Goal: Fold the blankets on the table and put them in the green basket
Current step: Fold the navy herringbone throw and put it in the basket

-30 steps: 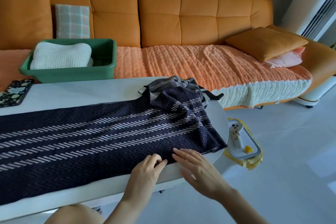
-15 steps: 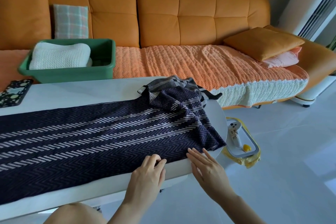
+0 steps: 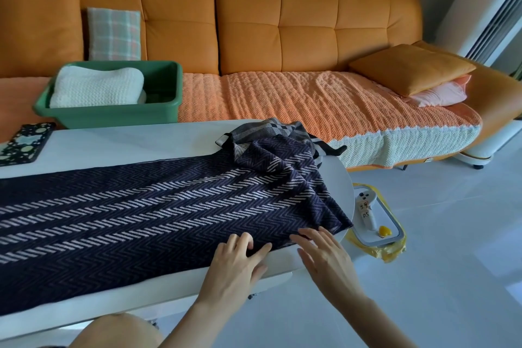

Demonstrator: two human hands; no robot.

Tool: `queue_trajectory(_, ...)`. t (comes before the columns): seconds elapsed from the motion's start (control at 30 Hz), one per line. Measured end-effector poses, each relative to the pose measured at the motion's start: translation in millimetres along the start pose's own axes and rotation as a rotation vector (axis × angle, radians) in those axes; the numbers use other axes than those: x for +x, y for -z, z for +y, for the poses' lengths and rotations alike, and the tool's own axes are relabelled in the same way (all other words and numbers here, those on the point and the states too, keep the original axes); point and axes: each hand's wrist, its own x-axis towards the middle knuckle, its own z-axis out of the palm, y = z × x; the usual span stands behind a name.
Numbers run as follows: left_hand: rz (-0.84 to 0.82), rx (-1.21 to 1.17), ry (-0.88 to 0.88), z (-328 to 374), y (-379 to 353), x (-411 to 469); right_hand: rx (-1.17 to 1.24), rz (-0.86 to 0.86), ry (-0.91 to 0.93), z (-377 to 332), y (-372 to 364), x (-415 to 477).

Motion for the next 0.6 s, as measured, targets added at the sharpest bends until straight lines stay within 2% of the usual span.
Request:
queue_trajectory(0.13, 0.049, -0.094, -0.017, 0, -2, 9, 0.091, -0.069, 0.015, 2, -4, 17)
queue_trajectory(0.23, 0.028, -0.185, 0.042, 2, -5, 20, 0.182, -0.129, 0.017, 11, -6, 28)
queue_trajectory(0.37, 0.02, -0.235, 0.092, 9, -10, 31, 0.419, -0.25, -0.094, 26, -4, 33)
queue_trajectory(0.6, 0.032, -0.193, 0.065, 13, -8, 39, 0.315, -0.265, -0.076, 28, -14, 37)
